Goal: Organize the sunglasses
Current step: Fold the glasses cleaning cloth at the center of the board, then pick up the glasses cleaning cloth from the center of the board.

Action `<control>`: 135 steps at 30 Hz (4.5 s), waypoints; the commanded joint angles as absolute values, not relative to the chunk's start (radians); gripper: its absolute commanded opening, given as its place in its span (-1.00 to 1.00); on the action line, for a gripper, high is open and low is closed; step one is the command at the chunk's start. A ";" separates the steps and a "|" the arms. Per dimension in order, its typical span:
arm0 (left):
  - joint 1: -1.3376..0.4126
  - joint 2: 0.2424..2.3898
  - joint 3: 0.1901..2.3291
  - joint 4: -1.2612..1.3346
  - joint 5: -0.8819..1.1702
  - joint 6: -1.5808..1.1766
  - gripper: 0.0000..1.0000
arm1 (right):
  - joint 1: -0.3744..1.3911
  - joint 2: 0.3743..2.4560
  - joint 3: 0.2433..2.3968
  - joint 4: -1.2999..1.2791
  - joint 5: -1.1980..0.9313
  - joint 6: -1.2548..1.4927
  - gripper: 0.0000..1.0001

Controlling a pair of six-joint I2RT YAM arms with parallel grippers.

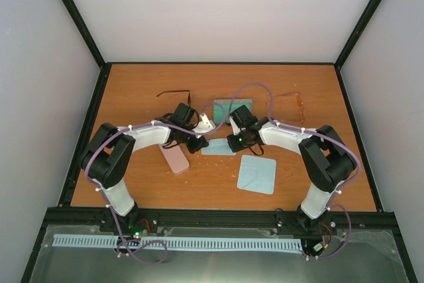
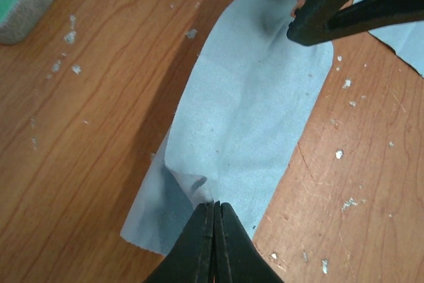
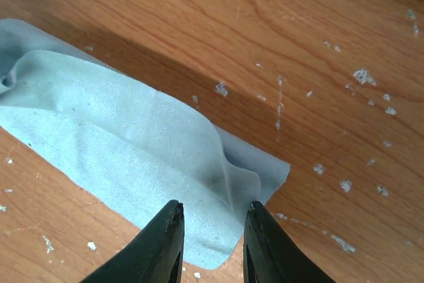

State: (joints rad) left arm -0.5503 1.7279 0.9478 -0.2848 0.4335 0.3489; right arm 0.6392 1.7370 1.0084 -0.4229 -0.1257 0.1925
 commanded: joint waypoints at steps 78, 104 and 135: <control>-0.460 1.675 0.963 -0.238 0.402 0.360 0.42 | 0.691 1.898 1.105 -0.529 -0.024 0.245 -0.74; -0.460 1.814 0.982 -0.291 0.399 0.406 0.15 | 0.692 1.887 1.115 -0.522 -0.005 0.256 -0.94; -0.523 1.774 1.036 -0.311 0.425 0.394 -0.99 | 0.692 1.852 1.118 -0.518 0.109 0.283 -0.95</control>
